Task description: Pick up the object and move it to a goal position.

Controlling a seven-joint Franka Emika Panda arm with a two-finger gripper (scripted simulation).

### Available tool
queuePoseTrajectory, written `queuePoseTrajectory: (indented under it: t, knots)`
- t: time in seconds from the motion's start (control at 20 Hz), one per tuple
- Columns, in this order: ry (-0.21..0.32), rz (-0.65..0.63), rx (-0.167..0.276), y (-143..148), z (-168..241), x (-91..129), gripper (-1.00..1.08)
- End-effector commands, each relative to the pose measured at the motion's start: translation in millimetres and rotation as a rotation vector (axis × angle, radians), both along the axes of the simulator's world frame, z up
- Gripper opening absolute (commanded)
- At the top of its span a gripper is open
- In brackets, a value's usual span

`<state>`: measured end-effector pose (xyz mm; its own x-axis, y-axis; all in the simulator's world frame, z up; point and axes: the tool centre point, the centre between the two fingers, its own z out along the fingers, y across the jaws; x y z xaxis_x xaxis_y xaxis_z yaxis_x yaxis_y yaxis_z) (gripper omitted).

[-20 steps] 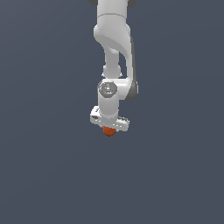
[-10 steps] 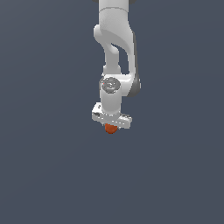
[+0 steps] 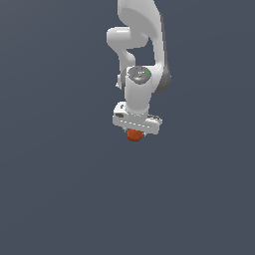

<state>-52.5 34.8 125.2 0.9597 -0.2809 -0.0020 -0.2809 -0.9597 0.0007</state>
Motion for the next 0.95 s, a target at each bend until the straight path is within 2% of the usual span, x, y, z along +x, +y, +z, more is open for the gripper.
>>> queuePoseTrajectory:
  t: [0.0,0.45,0.9]
  knots:
    - [-0.003,0.0,0.0,13,21,-7,-1.0]
    - [-0.002,0.0,-0.001,46,75,-24,-1.0]
    - [-0.002,0.0,0.0,54,88,-26,-1.0]
